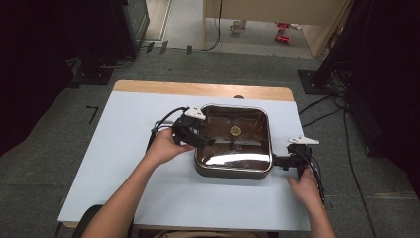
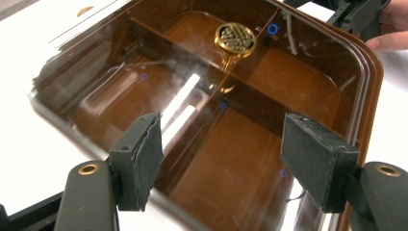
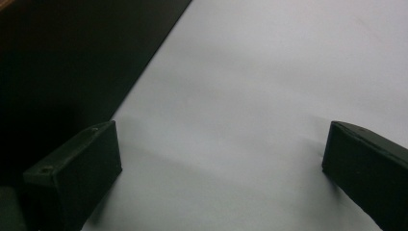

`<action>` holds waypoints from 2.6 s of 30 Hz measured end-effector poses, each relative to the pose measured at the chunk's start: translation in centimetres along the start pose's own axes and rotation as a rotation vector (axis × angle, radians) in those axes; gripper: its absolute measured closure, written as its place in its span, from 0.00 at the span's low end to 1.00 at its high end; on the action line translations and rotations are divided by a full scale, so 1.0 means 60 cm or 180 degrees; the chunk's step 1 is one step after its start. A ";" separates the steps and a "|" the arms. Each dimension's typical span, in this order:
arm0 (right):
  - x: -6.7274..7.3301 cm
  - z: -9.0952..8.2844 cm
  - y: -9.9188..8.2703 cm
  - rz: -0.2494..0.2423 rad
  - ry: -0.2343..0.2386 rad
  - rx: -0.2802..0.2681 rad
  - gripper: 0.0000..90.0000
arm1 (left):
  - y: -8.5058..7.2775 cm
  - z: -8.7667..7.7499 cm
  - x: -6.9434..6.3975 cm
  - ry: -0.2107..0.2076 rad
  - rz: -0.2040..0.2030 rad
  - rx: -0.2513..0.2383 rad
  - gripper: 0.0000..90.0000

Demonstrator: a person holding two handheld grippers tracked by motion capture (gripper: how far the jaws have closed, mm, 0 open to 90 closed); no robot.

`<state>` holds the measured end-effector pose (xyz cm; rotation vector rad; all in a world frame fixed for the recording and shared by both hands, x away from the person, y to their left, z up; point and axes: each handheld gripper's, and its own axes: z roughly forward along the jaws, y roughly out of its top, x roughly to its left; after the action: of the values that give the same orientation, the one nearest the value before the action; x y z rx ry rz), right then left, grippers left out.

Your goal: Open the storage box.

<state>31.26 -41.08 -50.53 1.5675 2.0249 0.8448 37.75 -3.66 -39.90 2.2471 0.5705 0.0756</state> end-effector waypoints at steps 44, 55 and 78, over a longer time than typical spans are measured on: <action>0.000 0.000 0.000 0.0005 -0.0002 0.0000 0.00 | 0.076 0.070 -0.030 0.0083 0.0389 -0.0326 0.65; 0.000 0.000 0.000 0.0011 0.0000 0.0004 0.00 | 0.060 -0.014 0.001 0.0303 0.0248 -0.0397 0.65; -0.001 0.000 0.000 0.0008 0.0008 0.0006 0.00 | -0.058 -0.179 0.087 0.0927 -0.0418 -0.0495 0.65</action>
<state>31.30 -41.12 -50.52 1.5712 2.0263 0.8464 38.60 8.08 -35.78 2.0552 0.8365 0.3723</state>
